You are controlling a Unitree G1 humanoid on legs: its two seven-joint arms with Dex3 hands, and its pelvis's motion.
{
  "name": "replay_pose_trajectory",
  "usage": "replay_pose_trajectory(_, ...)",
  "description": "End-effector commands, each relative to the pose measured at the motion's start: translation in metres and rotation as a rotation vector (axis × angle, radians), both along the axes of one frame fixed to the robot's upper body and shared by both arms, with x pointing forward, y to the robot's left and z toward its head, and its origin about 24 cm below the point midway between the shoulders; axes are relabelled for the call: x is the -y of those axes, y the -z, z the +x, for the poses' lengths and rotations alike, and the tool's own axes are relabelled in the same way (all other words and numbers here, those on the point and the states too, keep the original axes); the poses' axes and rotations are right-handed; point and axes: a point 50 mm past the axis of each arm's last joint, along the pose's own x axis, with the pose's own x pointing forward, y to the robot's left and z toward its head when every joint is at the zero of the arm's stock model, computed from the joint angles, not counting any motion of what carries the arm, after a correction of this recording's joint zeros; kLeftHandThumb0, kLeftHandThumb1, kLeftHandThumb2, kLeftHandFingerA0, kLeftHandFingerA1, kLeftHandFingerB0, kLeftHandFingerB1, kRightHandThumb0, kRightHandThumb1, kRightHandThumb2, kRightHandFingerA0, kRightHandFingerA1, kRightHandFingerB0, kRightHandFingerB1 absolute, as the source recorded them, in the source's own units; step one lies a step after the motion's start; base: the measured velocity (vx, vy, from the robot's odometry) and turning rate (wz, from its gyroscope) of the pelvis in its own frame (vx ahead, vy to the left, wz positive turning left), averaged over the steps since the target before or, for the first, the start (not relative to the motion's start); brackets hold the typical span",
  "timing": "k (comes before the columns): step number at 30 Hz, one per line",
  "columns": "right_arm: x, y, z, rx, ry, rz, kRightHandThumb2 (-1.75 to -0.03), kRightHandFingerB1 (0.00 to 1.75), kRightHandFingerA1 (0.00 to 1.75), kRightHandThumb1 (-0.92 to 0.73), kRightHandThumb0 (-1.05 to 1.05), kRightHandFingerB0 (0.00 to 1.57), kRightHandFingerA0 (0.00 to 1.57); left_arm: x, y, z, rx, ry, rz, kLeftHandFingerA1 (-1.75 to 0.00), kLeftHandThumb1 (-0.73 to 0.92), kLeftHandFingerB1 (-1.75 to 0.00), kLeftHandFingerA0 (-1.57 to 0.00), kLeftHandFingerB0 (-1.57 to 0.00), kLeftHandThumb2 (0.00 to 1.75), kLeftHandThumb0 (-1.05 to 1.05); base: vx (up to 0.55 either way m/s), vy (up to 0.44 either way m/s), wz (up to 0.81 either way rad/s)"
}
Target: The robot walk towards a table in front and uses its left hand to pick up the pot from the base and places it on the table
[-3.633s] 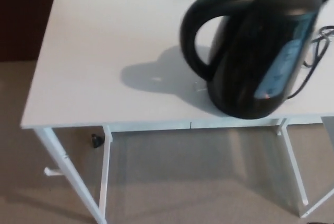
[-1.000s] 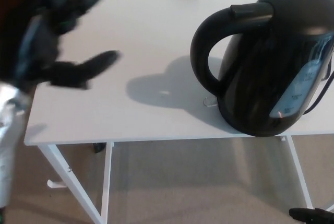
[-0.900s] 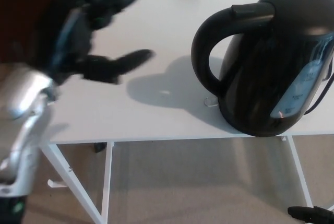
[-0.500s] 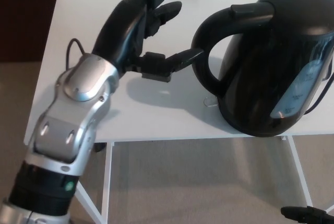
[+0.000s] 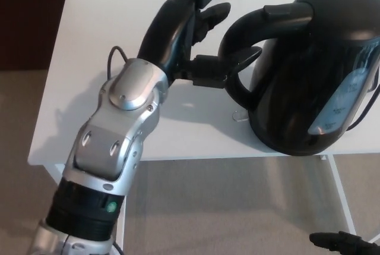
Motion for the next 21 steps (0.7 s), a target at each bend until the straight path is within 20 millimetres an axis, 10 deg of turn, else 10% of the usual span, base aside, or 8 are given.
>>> replay_pose_trajectory(1,0.0,-0.002,0.001,0.01,-0.009,0.002,-0.75,0.49,0.56,-0.4,-0.62,0.55,0.81,0.01,0.001,0.0,-0.03,-0.017,0.024,-0.49,0.27,-0.48,0.0,0.0,0.84,-0.29,0.0,0.0,0.0)
replay_pose_trajectory(10,-0.005,-0.004,0.004,0.024,-0.029,-0.004,-0.55,0.38,0.44,-0.48,-0.58,0.6,0.87,0.013,0.009,0.001,-0.087,-0.005,-0.013,-0.38,0.39,-0.33,-0.15,-0.09,0.64,-0.54,0.0,0.0,0.0)
replay_pose_trajectory(15,-0.005,-0.008,0.006,0.047,-0.055,-0.028,-0.56,0.38,0.45,-0.5,-0.57,0.6,0.86,0.011,0.009,0.008,-0.118,-0.014,-0.023,-0.49,0.32,-0.48,-0.01,0.0,0.86,-0.28,0.0,0.0,0.0)
replay_pose_trajectory(19,-0.006,-0.007,0.004,0.048,-0.055,-0.017,-0.77,0.49,0.56,-0.42,-0.63,0.54,0.79,0.008,0.01,0.016,-0.129,-0.029,-0.002,-0.49,0.3,-0.48,-0.01,0.0,0.86,-0.28,0.0,0.0,0.0)
replay_pose_trajectory(20,-0.007,-0.008,0.004,0.049,-0.057,-0.022,-0.77,0.49,0.56,-0.42,-0.63,0.53,0.79,0.008,0.01,0.018,-0.134,-0.033,-0.005,-0.38,0.4,-0.33,-0.15,-0.1,0.64,-0.52,0.0,0.0,0.0)
replay_pose_trajectory(21,-0.007,-0.008,0.005,0.049,-0.055,-0.022,-0.56,0.38,0.45,-0.5,-0.58,0.59,0.86,0.008,0.009,0.023,-0.135,-0.042,-0.002,-0.39,0.39,-0.33,-0.2,-0.1,0.64,-0.53,0.0,0.0,0.0)
